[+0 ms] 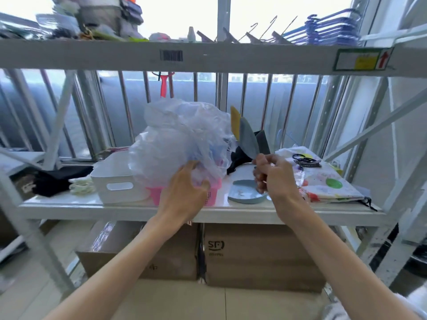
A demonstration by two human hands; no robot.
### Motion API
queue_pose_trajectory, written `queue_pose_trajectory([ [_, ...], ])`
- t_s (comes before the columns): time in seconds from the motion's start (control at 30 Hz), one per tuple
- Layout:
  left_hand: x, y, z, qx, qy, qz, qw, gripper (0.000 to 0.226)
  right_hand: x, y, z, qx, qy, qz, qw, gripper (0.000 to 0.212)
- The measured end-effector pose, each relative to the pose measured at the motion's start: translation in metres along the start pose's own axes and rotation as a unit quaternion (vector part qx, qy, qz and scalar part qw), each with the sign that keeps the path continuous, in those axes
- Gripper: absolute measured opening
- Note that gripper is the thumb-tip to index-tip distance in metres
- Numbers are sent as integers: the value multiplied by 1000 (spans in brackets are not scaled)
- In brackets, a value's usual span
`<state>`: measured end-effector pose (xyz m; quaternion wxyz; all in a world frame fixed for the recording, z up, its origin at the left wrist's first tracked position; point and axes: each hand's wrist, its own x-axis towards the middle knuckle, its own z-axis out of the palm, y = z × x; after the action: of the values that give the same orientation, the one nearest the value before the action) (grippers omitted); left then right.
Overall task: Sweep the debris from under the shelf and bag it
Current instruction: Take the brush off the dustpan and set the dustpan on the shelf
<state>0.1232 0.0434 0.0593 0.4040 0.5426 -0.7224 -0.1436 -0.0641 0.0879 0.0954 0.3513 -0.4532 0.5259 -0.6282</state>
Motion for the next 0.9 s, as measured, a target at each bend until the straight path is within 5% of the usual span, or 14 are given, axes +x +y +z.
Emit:
queue_pose_trajectory([
  [0.47, -22, -79, -118, 91, 85, -108, 986, 56, -25, -32, 121, 19, -170, -23, 985, 20],
  [0.9, -77, -200, -203, 76, 144, -290, 943, 62, -71, 21, 278, -60, -348, 11, 936, 23],
])
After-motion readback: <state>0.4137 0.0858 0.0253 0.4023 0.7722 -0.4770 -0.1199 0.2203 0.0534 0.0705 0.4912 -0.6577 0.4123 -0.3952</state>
